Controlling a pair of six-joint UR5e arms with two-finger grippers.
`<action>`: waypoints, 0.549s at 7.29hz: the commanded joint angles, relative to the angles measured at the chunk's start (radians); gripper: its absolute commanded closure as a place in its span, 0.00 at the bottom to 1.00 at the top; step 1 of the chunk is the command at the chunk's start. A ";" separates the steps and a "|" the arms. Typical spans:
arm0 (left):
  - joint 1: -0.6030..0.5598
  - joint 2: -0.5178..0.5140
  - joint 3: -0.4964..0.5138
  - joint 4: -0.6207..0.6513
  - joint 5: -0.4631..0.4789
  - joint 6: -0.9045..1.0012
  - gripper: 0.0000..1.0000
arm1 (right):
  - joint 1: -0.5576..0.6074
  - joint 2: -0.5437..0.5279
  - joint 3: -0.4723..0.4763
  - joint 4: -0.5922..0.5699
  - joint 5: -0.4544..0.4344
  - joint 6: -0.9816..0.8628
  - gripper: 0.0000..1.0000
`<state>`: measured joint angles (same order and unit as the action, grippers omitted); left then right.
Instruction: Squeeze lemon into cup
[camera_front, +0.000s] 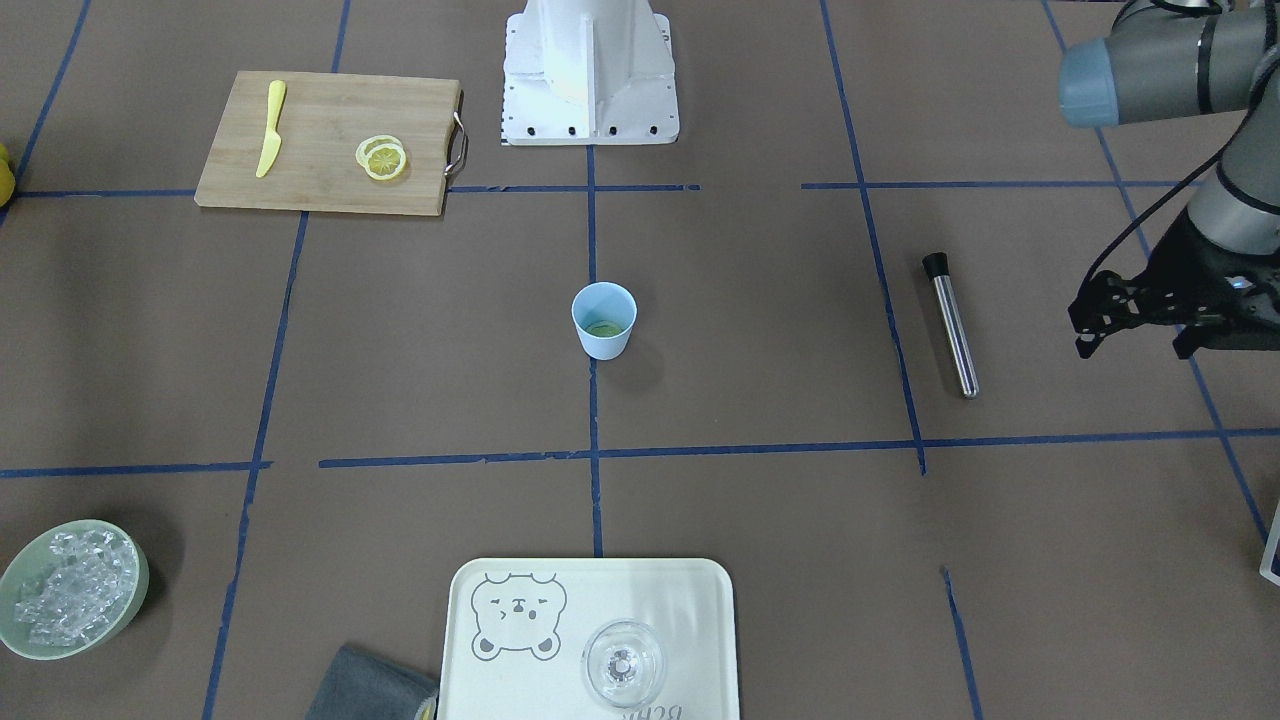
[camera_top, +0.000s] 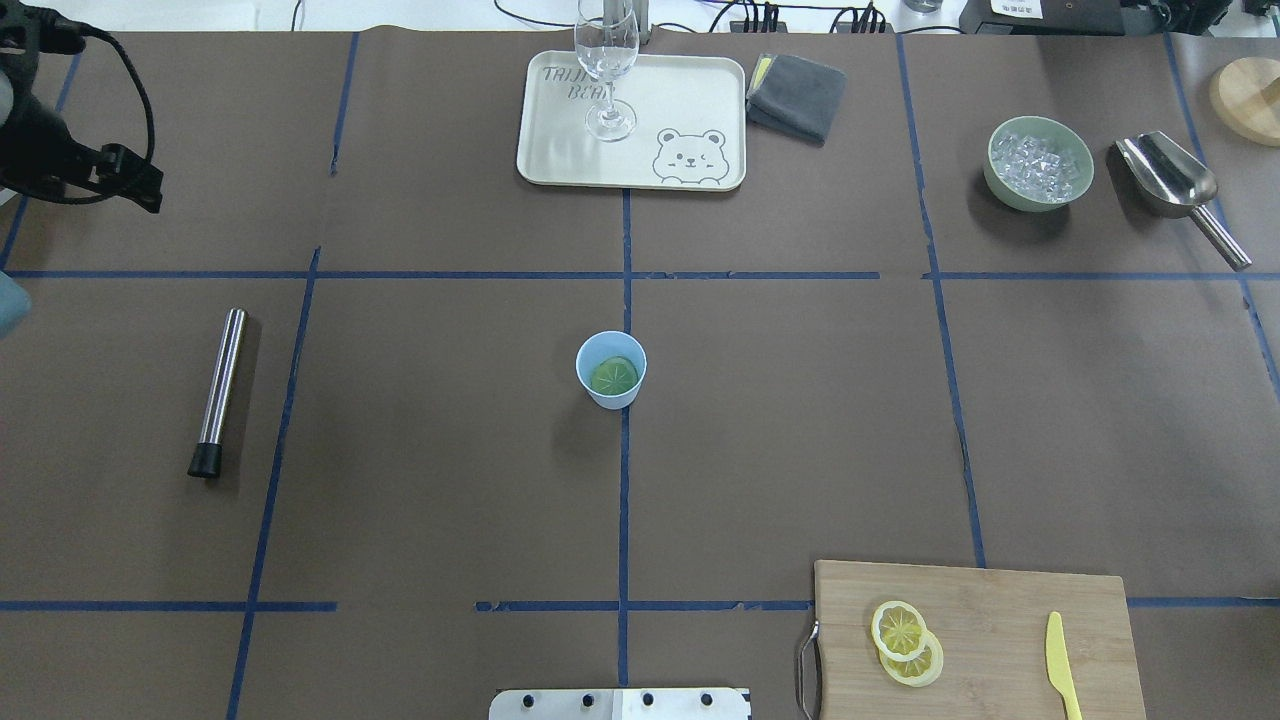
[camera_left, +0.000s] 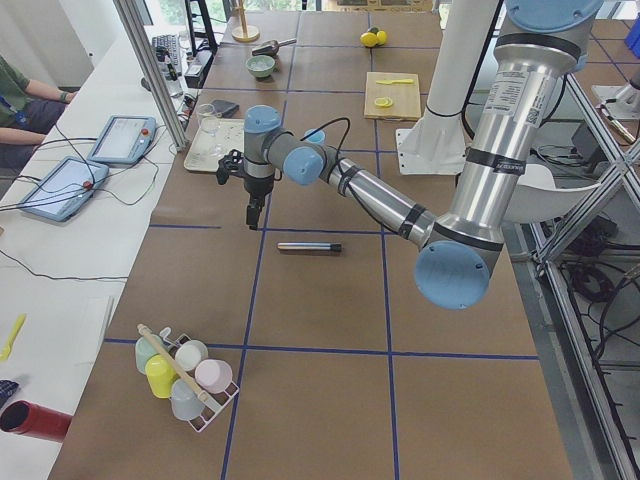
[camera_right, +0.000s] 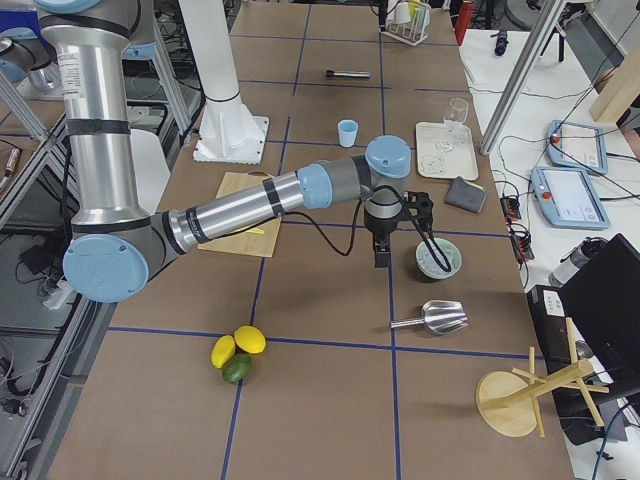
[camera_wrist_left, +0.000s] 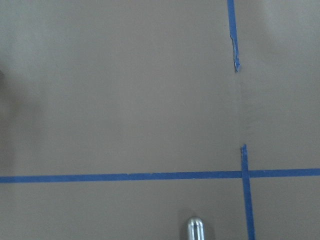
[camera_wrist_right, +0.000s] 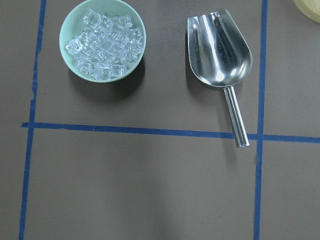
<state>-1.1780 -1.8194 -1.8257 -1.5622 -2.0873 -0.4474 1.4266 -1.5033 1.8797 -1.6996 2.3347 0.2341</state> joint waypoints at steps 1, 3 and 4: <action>-0.084 0.046 0.012 0.010 -0.007 0.195 0.00 | 0.000 0.005 -0.010 -0.002 0.000 0.001 0.00; -0.103 0.101 0.014 -0.005 -0.074 0.242 0.00 | -0.002 0.008 -0.013 -0.002 -0.002 0.001 0.00; -0.103 0.101 0.020 -0.004 -0.079 0.242 0.00 | -0.002 0.008 -0.020 -0.002 -0.002 0.001 0.00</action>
<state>-1.2763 -1.7302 -1.8111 -1.5650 -2.1431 -0.2186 1.4256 -1.4966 1.8663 -1.7011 2.3334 0.2347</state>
